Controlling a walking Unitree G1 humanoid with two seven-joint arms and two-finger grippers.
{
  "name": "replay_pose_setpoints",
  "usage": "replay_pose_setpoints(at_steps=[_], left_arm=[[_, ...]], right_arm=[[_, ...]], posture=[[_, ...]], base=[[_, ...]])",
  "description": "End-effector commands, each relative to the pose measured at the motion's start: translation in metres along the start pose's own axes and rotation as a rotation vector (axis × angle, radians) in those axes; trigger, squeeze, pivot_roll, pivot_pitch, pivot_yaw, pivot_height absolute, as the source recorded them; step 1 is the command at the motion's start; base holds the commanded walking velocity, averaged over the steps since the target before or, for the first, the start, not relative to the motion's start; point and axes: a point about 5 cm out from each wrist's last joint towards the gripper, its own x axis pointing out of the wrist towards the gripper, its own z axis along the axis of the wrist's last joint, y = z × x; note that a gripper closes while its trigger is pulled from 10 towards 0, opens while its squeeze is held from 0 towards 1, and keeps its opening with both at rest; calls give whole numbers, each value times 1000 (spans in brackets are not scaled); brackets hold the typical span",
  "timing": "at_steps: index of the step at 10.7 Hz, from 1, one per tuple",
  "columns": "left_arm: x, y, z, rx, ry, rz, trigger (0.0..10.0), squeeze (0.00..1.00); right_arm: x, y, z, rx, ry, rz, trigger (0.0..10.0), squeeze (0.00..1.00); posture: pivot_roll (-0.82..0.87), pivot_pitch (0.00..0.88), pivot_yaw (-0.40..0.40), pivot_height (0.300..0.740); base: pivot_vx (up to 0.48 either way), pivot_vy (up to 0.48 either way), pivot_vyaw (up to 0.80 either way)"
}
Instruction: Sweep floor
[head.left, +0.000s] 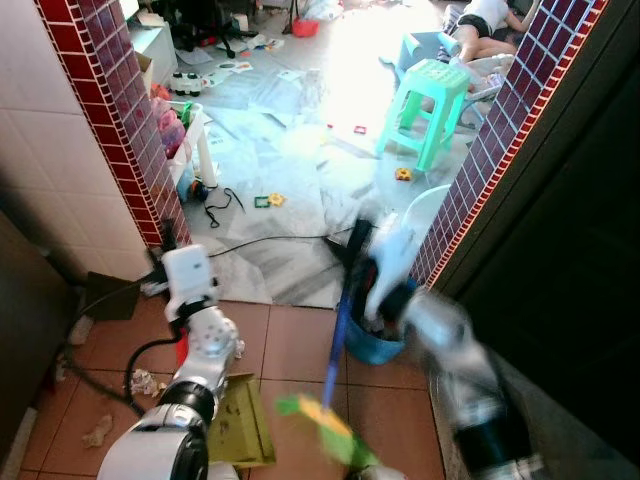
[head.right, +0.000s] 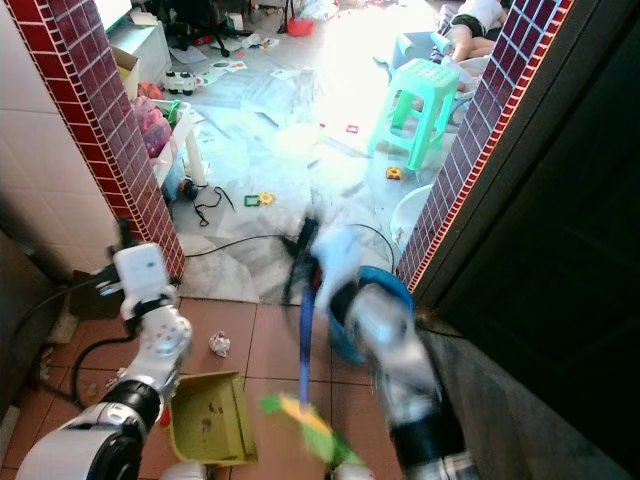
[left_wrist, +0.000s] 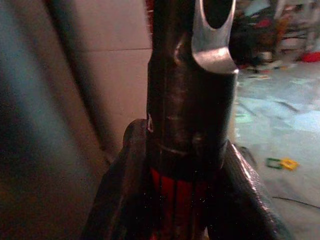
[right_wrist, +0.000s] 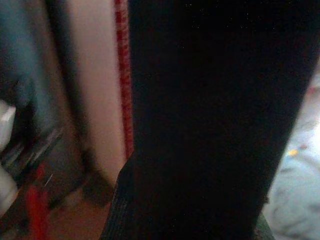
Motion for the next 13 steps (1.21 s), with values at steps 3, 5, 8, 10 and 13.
replay_pose_setpoints(at_steps=[3,5,8,10,13], left_arm=[[-12,-19,-7,-20,75,-146,10000,0],[-12,-20,-8,-8,85,-161,10000,0],[-10,-13,-8,-67,100,-86,10000,0],[-8,-5,-12,-58,104,-68,10000,0],[-9,-7,-15,-61,134,-103,10000,0]], right_arm=[[7,-23,49,-120,-192,-188,10000,0],[1,-35,35,-164,-118,-267,10000,0],[-29,-50,-25,39,48,-524,10000,0],[-41,-55,-44,253,19,-680,10000,0],[-27,-51,-46,308,-17,-704,10000,0]], posture=[[-135,10,-30,740],[-132,1,-27,740],[-106,0,-14,740],[-84,0,10,740],[-65,0,27,740]], base=[[0,0,0],[0,0,0],[0,0,0],[0,0,0],[0,0,0]])
